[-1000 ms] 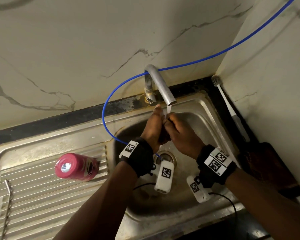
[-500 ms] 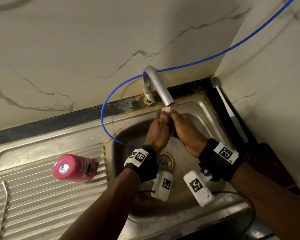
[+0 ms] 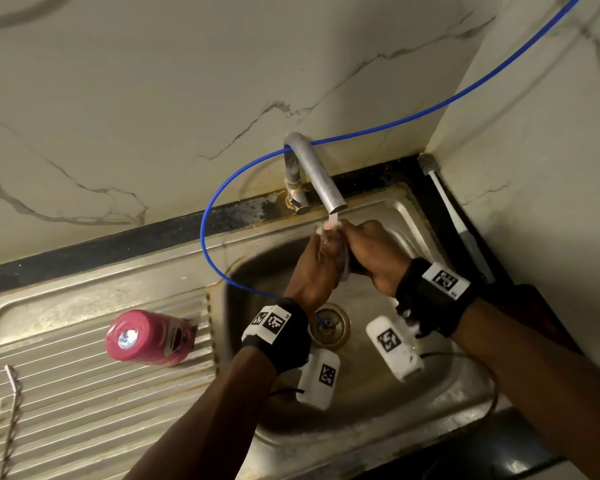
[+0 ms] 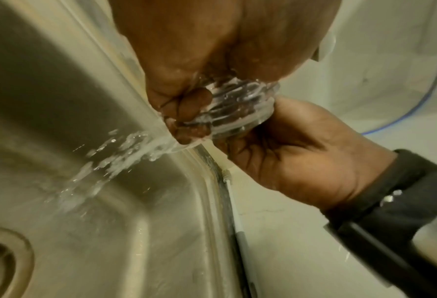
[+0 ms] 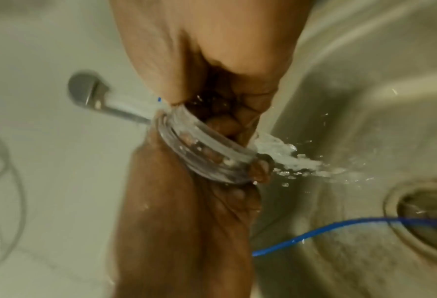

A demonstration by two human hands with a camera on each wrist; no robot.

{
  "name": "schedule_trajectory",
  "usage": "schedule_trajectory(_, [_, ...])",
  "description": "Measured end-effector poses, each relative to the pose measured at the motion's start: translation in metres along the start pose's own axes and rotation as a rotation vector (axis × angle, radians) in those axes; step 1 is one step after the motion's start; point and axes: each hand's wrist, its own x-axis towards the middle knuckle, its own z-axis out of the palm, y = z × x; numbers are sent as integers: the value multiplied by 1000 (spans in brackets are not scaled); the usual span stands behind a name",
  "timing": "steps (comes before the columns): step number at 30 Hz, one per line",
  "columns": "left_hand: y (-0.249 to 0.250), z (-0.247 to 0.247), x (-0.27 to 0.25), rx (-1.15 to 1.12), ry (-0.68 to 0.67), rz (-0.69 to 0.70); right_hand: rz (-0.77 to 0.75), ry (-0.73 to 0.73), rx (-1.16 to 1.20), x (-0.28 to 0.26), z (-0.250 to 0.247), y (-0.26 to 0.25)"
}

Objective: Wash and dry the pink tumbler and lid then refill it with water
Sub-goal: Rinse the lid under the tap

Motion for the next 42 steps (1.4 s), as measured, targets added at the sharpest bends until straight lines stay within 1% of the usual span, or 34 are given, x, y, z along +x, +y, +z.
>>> schedule_trajectory(2, [-1, -2, -2, 2, -29, -1, 82, -54, 77, 2, -6, -1])
schedule_trajectory(3, [1, -2, -3, -26, -15, -15, 81, -71, 73, 1, -7, -2])
schedule_trajectory(6, [8, 1, -4, -127, 43, -62, -5, -67, 2, 0, -1, 4])
schedule_trajectory(8, [14, -2, -2, -157, 64, -122, -98, -92, -38, -3, 0, 12])
schedule_trajectory(9, [17, -6, -1, -186, 48, -173, -163, -129, -68, -5, -1, 16])
schedule_trajectory(11, [22, -17, 4, -331, 7, -294, -343, -209, -192, -14, -5, 22])
schedule_trajectory(12, [25, -21, 5, -422, 9, -348, -434, -229, -267, -18, -8, 25])
schedule_trajectory(13, [28, -24, 6, -487, 15, -397, -513, -236, -333, -22, -10, 27])
schedule_trajectory(15, [33, -26, 6, -574, -27, -458, -623, -229, -443, -28, -12, 31])
schedule_trajectory(17, [35, -26, 3, -617, -71, -450, -680, -221, -543, -30, -12, 33])
schedule_trajectory(20, [34, -22, 0, -623, -68, -429, -748, -231, -601, -28, -17, 29])
schedule_trajectory(21, [31, -20, 1, -585, -40, -426, -804, -218, -677, -27, -21, 26])
schedule_trajectory(22, [31, -18, 1, -561, -20, -422, -867, -201, -802, -26, -25, 22])
schedule_trajectory(24, [32, -17, 2, -556, 11, -426, -952, -156, -1107, -25, -31, 14])
schedule_trajectory(25, [34, -18, 4, -562, 21, -421, -948, -142, -1217, -26, -32, 11])
schedule_trajectory(26, [38, -17, 3, -574, 13, -408, -927, -130, -1274, -28, -30, 9])
schedule_trajectory(27, [40, -15, 4, -570, -6, -391, -904, -116, -1276, -31, -26, 6])
schedule_trajectory(30, [45, -9, 2, -583, -1, -347, -808, -68, -1124, -39, -8, 7])
schedule_trajectory(31, [43, -9, 4, -603, 10, -342, -775, -85, -1044, -41, -2, 8])
schedule_trajectory(33, [43, -12, 4, -598, -5, -357, -695, -166, -865, -44, 2, 12])
schedule_trajectory(34, [45, -14, 3, -580, -7, -375, -665, -210, -801, -45, 0, 16])
schedule_trajectory(35, [45, -17, 2, -568, -7, -394, -669, -241, -790, -46, -4, 20])
schedule_trajectory(36, [45, -20, 3, -568, -4, -410, -703, -239, -848, -46, -9, 24])
schedule_trajectory(38, [46, -20, 3, -573, -4, -442, -789, -156, -1066, -45, -19, 26])
schedule_trajectory(39, [45, -18, 2, -579, -11, -443, -805, -111, -1141, -45, -22, 23])
schedule_trajectory(42, [43, -10, 2, -629, -4, -445, -829, 15, -1203, -44, -21, 12])
